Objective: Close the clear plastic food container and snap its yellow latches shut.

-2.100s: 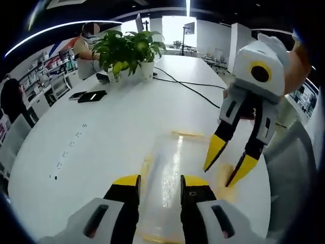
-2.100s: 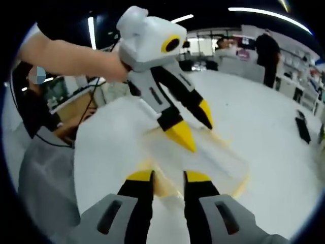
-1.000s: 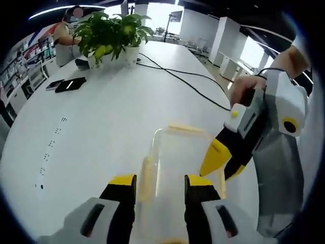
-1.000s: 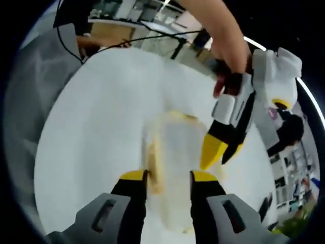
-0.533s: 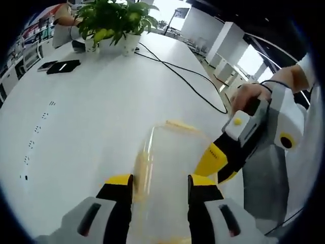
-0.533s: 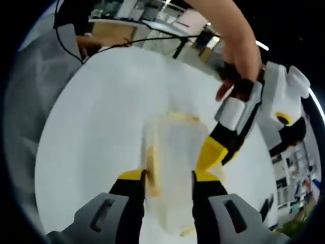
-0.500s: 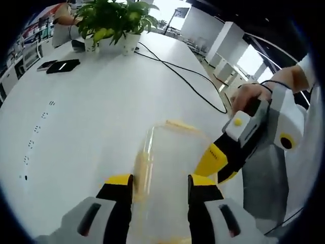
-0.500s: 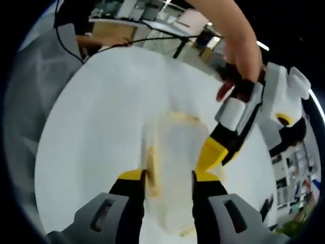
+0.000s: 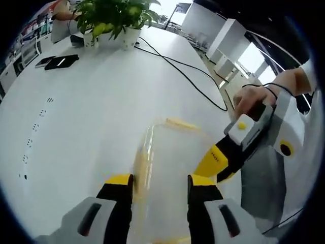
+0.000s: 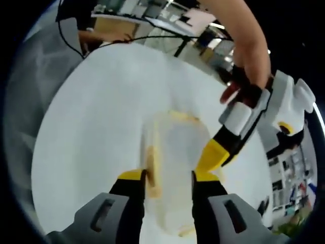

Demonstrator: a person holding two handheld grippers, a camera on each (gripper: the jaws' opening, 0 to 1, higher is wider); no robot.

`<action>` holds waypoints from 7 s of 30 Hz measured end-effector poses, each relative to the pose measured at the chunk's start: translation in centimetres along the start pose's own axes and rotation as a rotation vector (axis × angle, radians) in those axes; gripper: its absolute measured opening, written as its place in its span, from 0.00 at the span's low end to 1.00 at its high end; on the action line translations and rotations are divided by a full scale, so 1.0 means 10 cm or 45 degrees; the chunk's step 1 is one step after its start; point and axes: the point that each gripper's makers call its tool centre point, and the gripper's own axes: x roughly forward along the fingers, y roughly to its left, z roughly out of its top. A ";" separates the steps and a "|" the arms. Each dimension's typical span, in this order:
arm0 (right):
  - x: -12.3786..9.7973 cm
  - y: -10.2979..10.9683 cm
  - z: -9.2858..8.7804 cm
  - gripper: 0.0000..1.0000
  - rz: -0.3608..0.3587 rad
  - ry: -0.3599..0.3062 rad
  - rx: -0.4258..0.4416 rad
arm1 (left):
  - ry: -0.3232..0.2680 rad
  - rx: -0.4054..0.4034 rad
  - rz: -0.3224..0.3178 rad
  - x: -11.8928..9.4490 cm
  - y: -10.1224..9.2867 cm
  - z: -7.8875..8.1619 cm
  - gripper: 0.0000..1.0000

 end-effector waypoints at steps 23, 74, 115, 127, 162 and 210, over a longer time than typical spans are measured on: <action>0.02 -0.02 -0.02 0.29 0.027 0.032 0.023 | 0.051 -0.032 0.037 -0.01 -0.03 -0.02 0.30; -0.26 -0.17 -0.12 0.39 -0.157 0.014 0.340 | -0.493 -0.145 0.376 -0.51 -0.17 -0.08 0.46; -0.27 -0.05 -0.68 0.38 -0.223 0.058 0.867 | -0.720 -0.465 0.864 -0.35 -0.39 -0.93 0.36; -0.20 -0.11 -0.61 0.33 -0.241 0.065 0.847 | -0.726 -0.464 0.889 -0.42 -0.31 -0.98 0.35; -0.01 -0.36 -0.44 0.31 -0.271 0.036 0.785 | -0.698 -0.509 0.983 -0.63 -0.09 -1.18 0.35; -1.09 0.77 -0.14 0.54 -0.451 -0.062 1.261 | -0.762 -0.610 1.003 -0.85 -1.82 -1.57 0.46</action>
